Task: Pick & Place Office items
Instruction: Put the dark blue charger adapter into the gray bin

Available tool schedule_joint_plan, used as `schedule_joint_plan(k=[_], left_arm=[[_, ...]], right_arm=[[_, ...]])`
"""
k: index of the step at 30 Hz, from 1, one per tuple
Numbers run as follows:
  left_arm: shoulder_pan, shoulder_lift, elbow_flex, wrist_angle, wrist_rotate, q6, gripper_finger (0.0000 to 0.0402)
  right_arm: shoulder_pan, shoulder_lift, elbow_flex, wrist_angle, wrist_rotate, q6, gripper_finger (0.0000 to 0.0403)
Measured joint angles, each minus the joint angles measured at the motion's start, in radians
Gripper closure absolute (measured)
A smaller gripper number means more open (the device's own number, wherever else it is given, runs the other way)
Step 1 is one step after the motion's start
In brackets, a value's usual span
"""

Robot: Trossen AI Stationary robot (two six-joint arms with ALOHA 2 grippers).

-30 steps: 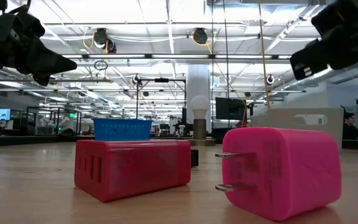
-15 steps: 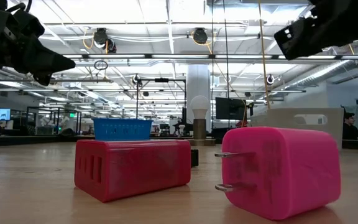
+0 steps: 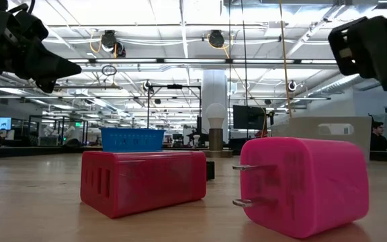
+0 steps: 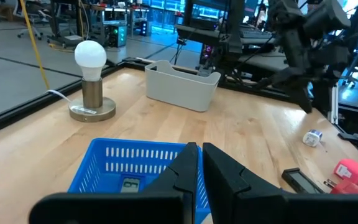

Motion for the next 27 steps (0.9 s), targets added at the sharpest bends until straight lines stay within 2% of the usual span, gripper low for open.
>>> schedule_joint_plan(k=[8,19,27], left_arm=[[0.0,0.0,0.0,0.0,0.0,-0.002,0.0378],[0.0,0.0,0.0,0.0,-0.002,0.02,0.0378],[0.0,0.0,0.0,0.0,-0.002,0.018,0.0378]], right_arm=[[0.001,0.113,0.001,0.048,-0.006,-0.07,0.0064],[-0.024,0.177,0.002,0.094,-0.035,-0.182,0.0065],[-0.057,0.269,0.001,0.214,-0.153,-0.263,0.0097]])
